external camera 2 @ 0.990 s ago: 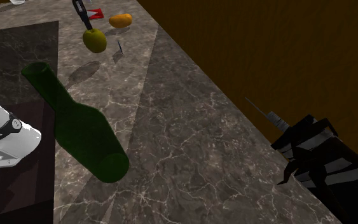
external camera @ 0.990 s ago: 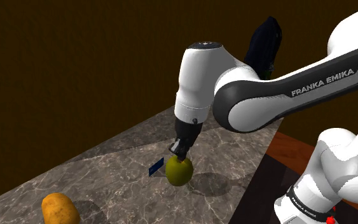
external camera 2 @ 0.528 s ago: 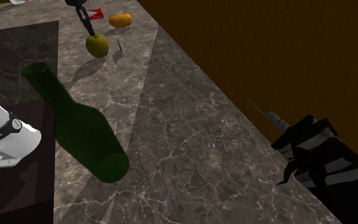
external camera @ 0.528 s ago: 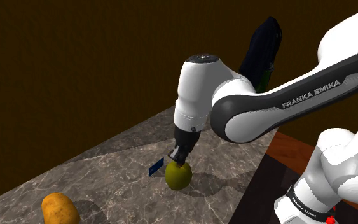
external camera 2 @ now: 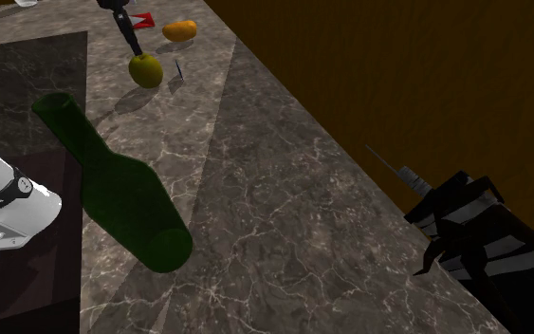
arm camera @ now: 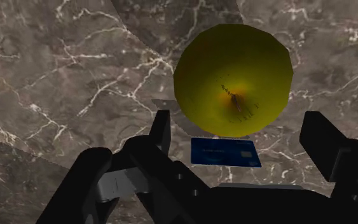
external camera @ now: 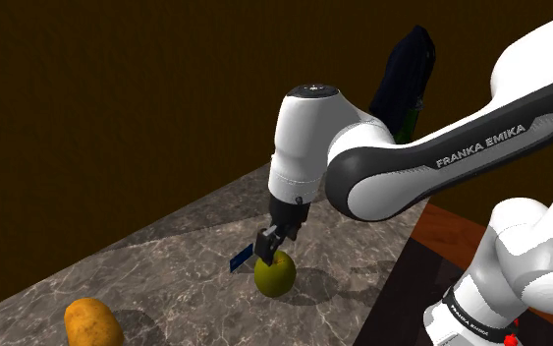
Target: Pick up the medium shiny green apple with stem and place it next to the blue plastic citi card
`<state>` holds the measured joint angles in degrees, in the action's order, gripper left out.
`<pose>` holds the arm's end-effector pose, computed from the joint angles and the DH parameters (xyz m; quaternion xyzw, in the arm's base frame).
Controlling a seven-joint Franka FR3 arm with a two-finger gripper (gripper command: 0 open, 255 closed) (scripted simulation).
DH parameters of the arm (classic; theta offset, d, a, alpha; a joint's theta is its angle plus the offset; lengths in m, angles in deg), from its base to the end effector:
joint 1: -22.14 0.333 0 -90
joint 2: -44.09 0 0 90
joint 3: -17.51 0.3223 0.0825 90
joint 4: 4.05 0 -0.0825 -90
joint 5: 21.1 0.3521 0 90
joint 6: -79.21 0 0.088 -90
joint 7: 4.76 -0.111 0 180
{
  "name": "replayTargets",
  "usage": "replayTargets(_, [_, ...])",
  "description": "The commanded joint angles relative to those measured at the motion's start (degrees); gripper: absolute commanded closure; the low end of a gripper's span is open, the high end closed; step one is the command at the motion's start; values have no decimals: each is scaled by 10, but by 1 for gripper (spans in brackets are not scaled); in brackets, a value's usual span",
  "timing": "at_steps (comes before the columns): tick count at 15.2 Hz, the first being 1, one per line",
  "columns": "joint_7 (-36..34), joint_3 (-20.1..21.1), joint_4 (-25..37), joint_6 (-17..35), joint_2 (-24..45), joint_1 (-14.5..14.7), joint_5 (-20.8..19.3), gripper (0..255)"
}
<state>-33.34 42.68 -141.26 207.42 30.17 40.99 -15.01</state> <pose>0.3120 0.3129 0.4278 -0.9945 -0.0990 -0.0319 0.0128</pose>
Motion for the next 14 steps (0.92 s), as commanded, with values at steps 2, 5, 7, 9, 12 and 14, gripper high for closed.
replayTargets(2, [0, 0, 0, 0, 0, 0, 0, 0])
replayTargets(5, [8, -9, 32, -62, -31, 2, 9, 0])
replayTargets(7, [9, -11, 42, -78, -38, 3, 10, 0])
replayTargets(9, [9, -11, 42, -78, -38, 3, 10, 0])
replayTargets(12, [9, -11, 42, -78, -38, 3, 10, 0])
replayTargets(14, [9, -11, 42, -78, -38, 3, 10, 0])
